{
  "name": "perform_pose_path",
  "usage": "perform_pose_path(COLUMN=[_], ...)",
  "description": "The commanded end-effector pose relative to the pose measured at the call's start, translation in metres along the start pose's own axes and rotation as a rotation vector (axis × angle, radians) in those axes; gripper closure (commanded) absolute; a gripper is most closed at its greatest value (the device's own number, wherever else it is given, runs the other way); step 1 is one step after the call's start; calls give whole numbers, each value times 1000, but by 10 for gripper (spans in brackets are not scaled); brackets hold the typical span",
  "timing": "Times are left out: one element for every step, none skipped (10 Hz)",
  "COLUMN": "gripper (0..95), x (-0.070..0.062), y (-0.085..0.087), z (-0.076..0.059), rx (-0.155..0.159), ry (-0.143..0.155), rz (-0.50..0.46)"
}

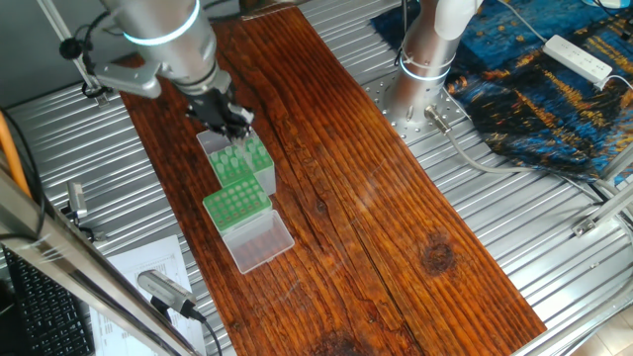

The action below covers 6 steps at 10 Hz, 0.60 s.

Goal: Transfer all large pipette tips from one holder to another

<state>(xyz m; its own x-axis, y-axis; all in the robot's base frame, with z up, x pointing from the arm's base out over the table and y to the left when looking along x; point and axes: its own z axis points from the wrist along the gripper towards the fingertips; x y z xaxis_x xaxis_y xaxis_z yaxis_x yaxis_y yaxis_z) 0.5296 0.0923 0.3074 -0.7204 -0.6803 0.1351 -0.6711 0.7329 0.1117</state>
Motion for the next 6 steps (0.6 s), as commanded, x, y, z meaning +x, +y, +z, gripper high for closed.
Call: perform_pose_path(gripper=[950,950,950,950,950,950], x=[12,20,27,30,35,36], y=[2,4,6,7,9,10], z=[1,2,5,8,12,13], rx=[2,-2,-3,-3,1,6], ry=[1,0,-3,-7,-12,-8], rz=[-23,-35,-38,-37,-39,-38])
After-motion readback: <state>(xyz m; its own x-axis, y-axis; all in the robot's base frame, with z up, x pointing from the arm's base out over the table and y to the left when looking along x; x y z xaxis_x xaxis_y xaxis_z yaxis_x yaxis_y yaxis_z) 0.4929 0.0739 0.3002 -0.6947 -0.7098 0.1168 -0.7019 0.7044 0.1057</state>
